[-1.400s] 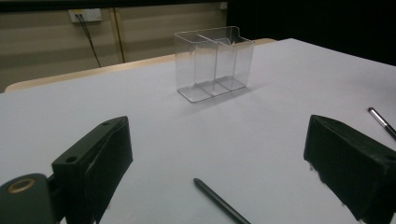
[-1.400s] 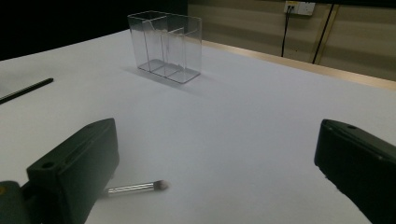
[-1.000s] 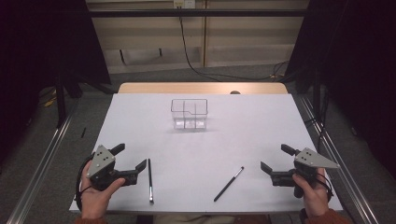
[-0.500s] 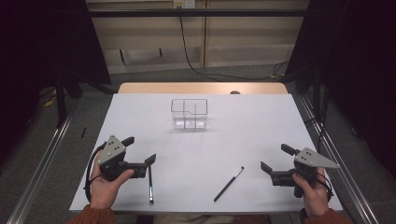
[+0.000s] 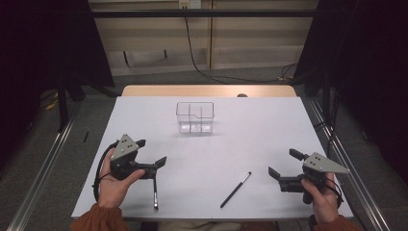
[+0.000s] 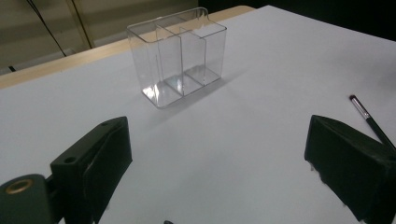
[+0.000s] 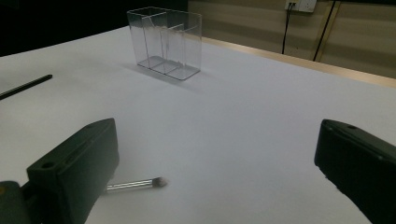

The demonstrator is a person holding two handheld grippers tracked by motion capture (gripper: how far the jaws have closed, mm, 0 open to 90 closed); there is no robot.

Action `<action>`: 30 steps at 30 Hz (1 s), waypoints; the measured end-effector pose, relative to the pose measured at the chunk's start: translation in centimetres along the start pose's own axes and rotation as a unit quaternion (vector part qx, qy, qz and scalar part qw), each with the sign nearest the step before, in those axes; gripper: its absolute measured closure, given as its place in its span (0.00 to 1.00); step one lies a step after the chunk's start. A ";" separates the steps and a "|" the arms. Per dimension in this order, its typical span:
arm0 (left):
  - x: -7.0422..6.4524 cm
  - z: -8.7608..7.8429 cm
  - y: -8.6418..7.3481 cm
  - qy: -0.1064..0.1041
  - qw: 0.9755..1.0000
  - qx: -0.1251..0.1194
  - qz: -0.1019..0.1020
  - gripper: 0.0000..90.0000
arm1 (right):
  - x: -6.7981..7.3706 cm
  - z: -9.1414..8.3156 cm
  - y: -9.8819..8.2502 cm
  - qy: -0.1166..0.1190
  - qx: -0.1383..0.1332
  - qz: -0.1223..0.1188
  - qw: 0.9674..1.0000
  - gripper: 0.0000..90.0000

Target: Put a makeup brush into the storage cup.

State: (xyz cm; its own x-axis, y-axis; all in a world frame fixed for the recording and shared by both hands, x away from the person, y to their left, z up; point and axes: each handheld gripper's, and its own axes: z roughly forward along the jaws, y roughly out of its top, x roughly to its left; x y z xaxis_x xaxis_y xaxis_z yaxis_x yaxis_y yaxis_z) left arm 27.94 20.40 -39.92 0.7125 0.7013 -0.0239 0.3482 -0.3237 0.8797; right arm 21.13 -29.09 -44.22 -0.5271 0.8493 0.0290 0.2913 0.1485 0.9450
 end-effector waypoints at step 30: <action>1.7 2.0 -0.3 -0.039 0.966 0.249 -0.056 0.08 | 0.0 0.1 0.0 0.004 0.003 -0.003 1.000 0.00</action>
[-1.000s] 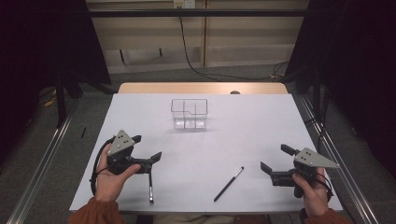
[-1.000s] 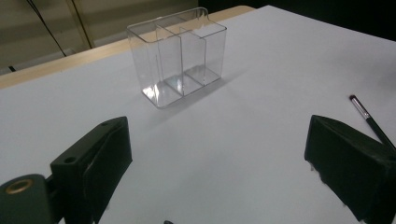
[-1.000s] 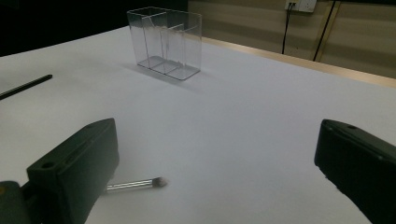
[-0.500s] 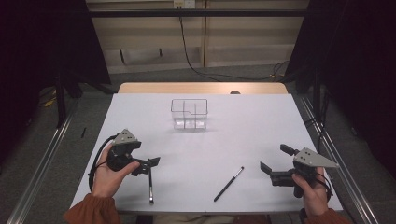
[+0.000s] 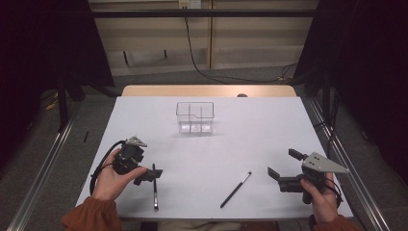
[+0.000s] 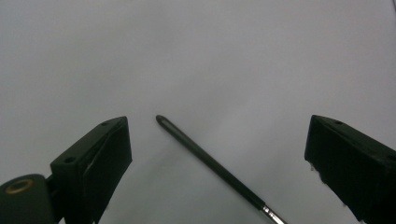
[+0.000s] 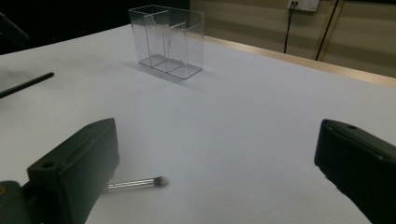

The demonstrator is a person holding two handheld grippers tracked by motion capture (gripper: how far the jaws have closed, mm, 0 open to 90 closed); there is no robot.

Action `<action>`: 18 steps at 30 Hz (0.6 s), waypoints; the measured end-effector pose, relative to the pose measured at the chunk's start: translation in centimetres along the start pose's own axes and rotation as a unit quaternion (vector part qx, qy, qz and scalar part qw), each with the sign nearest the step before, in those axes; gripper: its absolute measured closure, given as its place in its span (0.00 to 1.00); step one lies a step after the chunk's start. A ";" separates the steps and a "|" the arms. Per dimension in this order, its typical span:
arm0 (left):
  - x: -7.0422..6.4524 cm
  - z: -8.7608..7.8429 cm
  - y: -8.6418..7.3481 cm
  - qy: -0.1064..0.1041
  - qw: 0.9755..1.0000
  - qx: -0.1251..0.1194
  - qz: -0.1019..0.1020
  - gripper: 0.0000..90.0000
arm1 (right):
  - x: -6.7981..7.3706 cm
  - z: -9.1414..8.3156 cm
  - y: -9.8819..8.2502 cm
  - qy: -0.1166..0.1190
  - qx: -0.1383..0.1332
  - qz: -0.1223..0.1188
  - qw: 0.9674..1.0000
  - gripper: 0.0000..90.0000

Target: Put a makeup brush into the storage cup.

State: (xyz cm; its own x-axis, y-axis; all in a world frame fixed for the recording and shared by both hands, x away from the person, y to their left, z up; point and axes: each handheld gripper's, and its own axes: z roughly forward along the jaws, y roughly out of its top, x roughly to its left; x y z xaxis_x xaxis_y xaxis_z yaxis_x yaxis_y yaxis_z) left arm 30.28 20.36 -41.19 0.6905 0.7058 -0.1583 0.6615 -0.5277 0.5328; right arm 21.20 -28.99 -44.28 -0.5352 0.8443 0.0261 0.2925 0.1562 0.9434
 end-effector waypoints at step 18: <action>-0.6 1.4 -0.2 0.023 0.994 0.108 -0.024 0.14 | 0.0 0.1 -0.1 0.000 0.005 -0.001 1.000 0.00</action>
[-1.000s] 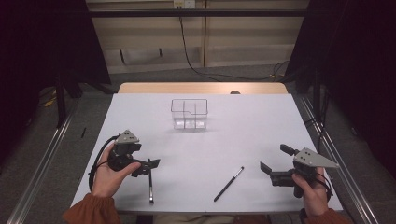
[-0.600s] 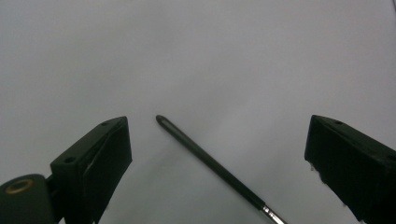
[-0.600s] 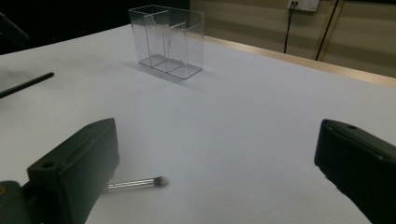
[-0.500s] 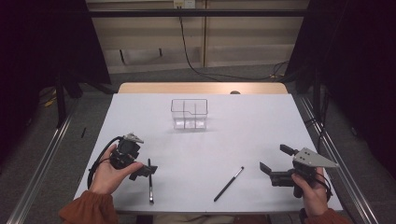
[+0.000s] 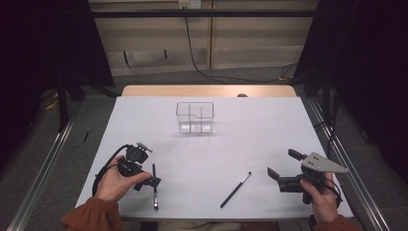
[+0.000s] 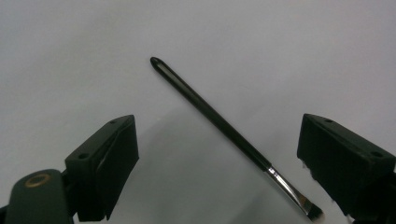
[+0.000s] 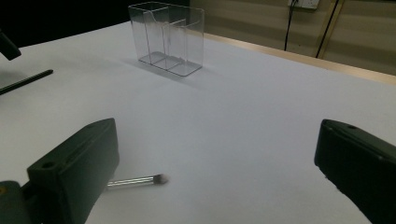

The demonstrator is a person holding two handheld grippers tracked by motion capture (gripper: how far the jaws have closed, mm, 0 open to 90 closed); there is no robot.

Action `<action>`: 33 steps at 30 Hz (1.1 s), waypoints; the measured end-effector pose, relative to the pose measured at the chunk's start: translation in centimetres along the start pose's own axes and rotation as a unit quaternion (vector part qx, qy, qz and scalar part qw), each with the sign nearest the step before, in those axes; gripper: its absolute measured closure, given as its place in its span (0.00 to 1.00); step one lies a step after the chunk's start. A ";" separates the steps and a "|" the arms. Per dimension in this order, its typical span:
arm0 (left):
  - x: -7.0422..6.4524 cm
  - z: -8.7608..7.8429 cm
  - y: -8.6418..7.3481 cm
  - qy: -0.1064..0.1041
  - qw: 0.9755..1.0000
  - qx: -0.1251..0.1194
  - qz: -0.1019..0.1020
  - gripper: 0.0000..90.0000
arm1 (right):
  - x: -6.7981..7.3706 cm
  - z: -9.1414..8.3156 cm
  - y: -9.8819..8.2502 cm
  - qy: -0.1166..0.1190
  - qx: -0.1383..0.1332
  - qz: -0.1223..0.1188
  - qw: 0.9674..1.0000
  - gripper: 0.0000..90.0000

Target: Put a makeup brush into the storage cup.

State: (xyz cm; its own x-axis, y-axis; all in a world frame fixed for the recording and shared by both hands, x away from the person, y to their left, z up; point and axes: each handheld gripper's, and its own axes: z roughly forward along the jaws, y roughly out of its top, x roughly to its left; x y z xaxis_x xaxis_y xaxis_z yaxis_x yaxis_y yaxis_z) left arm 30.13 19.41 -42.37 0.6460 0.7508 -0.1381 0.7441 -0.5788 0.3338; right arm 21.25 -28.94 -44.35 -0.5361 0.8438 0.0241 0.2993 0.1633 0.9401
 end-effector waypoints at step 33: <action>-2.1 2.3 0.4 0.015 0.995 0.098 -0.025 0.34 | 0.0 0.1 0.0 0.001 0.002 -0.001 1.000 0.00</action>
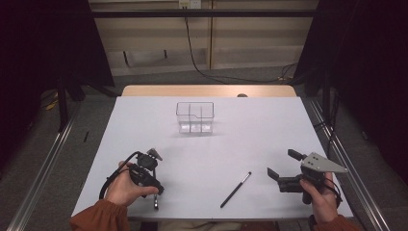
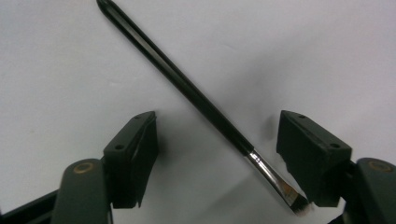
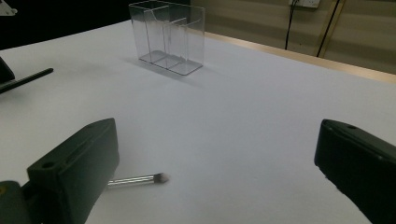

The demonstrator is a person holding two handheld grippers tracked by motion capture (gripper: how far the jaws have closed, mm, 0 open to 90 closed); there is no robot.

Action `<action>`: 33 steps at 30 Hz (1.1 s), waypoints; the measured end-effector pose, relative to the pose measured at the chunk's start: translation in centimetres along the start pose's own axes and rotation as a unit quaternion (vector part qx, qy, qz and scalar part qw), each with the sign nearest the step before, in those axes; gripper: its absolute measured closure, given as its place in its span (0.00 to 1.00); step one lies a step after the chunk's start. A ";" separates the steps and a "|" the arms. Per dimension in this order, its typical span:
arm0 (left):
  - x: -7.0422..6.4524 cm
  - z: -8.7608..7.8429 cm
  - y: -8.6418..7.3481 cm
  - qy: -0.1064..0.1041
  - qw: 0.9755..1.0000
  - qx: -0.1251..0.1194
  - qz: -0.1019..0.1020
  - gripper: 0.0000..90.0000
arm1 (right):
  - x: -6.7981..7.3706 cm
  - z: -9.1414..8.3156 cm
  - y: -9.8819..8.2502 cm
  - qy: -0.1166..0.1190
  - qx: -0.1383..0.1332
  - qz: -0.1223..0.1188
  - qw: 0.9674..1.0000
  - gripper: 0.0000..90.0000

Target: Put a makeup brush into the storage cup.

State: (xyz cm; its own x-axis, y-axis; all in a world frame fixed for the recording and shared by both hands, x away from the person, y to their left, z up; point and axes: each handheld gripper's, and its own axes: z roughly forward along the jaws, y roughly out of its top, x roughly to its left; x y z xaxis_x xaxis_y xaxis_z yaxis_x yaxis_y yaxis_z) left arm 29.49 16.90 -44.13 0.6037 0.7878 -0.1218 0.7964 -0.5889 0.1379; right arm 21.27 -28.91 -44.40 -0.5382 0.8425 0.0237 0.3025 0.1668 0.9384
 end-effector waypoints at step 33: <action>0.9 0.2 0.6 0.037 0.999 0.027 0.011 0.84 | 0.0 0.0 0.0 0.002 0.001 -0.002 1.000 0.00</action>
State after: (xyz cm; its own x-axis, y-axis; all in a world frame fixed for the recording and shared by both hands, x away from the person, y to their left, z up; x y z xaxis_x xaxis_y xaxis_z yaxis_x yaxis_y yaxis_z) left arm 30.52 17.23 -44.35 0.6188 0.7842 -0.0454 0.7845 -0.6141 0.0861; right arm 21.26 -28.89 -44.44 -0.5427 0.8397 0.0209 0.3020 0.1719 0.9377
